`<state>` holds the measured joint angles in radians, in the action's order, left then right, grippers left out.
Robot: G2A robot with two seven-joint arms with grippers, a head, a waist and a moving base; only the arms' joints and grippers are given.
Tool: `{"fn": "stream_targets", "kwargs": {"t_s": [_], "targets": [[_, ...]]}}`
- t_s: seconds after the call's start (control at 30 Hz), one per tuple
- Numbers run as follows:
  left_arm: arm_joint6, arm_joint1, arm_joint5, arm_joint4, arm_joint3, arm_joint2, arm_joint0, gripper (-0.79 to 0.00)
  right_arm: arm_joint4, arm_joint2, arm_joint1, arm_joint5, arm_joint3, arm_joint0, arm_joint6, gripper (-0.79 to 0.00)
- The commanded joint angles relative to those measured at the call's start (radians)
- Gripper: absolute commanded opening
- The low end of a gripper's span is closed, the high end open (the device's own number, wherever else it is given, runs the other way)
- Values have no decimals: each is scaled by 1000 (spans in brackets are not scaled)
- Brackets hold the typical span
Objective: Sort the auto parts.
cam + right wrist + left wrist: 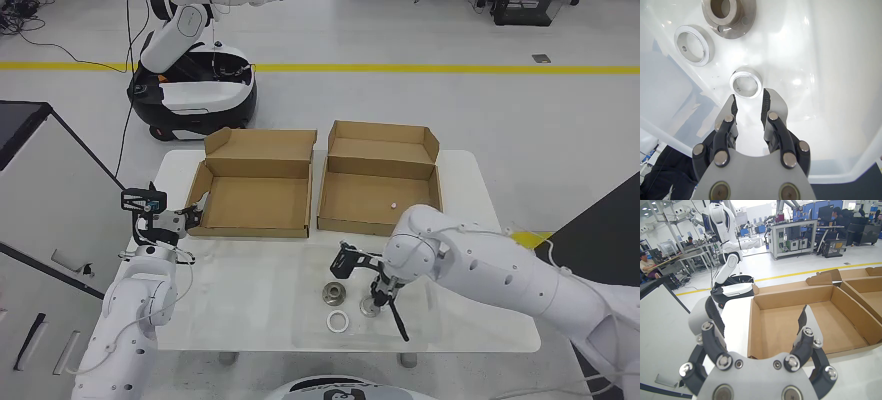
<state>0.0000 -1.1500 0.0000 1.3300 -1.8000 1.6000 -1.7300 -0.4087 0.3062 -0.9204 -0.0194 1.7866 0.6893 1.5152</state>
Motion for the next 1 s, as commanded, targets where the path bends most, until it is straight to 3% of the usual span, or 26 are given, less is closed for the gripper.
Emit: {"fn": "stream_targets", "kwargs": {"t_s": [0.0, 0.97], "targets": [[0, 0, 0, 0, 0, 0, 0, 0, -11, -3, -4, 0, -4, 3, -3, -462], [0, 0, 0, 0, 0, 0, 0, 0, -82, 15, -34, -19, -34, 46, -2, -529]]}}
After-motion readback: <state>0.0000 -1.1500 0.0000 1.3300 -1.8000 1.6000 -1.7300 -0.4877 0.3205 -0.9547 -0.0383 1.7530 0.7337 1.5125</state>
